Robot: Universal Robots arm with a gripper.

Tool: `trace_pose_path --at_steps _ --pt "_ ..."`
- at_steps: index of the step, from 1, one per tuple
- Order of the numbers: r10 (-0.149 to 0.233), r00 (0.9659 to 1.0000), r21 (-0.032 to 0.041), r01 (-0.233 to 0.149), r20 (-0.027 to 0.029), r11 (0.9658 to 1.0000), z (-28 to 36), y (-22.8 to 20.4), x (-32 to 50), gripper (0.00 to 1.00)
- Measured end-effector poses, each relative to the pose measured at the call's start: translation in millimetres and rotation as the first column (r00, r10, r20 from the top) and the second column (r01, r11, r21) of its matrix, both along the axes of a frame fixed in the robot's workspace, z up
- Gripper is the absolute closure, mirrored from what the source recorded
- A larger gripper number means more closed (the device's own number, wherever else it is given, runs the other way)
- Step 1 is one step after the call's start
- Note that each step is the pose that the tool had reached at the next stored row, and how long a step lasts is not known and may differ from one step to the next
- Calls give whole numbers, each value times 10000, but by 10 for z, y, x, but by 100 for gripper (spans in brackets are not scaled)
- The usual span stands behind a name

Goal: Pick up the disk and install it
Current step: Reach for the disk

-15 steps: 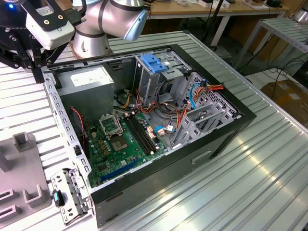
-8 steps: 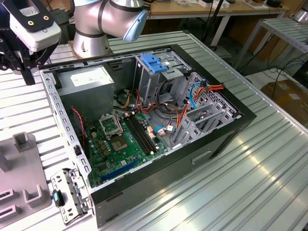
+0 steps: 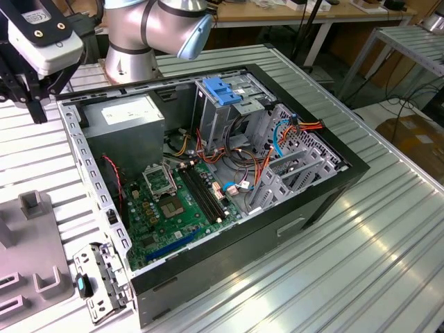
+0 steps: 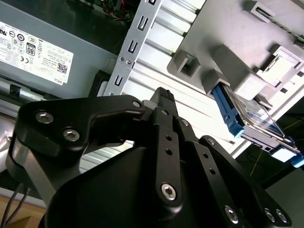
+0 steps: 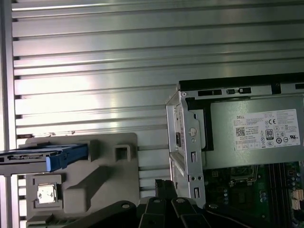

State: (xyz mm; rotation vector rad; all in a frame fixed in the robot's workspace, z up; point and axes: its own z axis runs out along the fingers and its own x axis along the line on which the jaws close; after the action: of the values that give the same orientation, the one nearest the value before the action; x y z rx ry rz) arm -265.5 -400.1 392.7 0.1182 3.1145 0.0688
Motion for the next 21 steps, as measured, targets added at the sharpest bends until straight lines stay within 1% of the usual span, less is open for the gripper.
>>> trace_pose_path --at_steps 11,15,21 --pt "-1 10000 0 1 -1 10000 0 0 -60 89" --pt "0 10000 0 0 -1 10000 0 0 -107 89" --pt "0 10000 0 0 -1 10000 0 0 -151 89"
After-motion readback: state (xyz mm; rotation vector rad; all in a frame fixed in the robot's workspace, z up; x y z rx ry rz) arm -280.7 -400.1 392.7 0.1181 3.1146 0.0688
